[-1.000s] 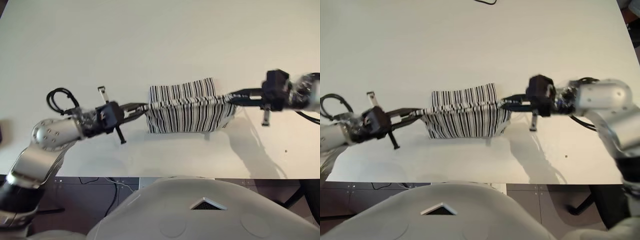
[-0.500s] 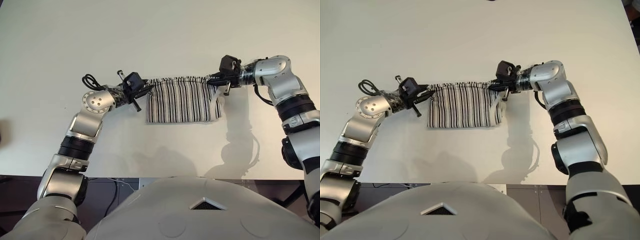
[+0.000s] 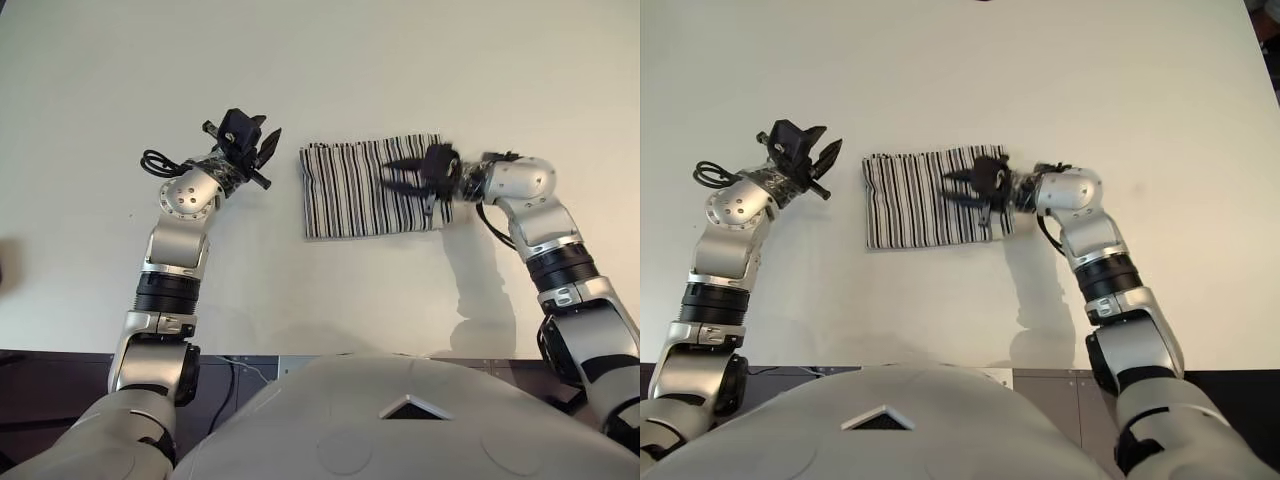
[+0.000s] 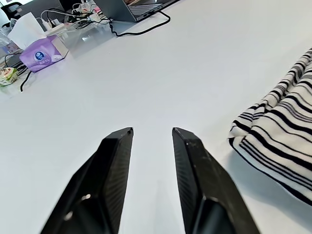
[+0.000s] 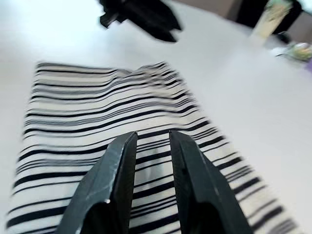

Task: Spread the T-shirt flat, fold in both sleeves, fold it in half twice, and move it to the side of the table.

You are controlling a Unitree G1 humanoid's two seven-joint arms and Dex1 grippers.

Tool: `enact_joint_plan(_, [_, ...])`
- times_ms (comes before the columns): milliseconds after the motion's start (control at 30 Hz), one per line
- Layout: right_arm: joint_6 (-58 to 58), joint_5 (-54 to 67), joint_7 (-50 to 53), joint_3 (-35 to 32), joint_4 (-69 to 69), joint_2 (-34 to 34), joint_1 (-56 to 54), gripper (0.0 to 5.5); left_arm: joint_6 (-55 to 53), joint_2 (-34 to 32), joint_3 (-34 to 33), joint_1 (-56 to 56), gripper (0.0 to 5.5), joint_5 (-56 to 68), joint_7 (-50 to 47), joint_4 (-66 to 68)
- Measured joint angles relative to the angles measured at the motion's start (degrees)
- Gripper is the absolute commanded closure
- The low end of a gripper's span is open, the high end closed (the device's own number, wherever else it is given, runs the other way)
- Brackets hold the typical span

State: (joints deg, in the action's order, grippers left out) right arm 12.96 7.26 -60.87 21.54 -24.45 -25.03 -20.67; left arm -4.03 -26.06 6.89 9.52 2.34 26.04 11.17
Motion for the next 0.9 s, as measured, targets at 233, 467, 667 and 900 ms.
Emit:
enact_joint_plan(233, [-2.14,-0.82,10.48,-5.33,-27.3,2.98,-11.5,4.3,0.07,0.06,-0.66,0.07,4.02,-1.0,-0.18,-0.03])
enact_joint_plan(467, [-10.43,7.2,46.41,-25.78,-46.13,-11.78,-10.91,4.3,0.08,-0.03,-2.58,-3.63,4.02,-2.65,-2.76,-0.76])
enact_joint_plan(667, [-8.74,11.62,60.64,-38.28,-47.96,-13.28,-4.86,4.3,0.56,0.83,-2.52,-4.37,4.02,-4.94,-4.49,-2.84])
enact_joint_plan(900, [9.51,4.91,59.35,-35.62,-33.89,-8.49,-4.54,4.3,1.79,5.77,-7.9,-8.51,4.02,-1.81,-11.02,-18.03])
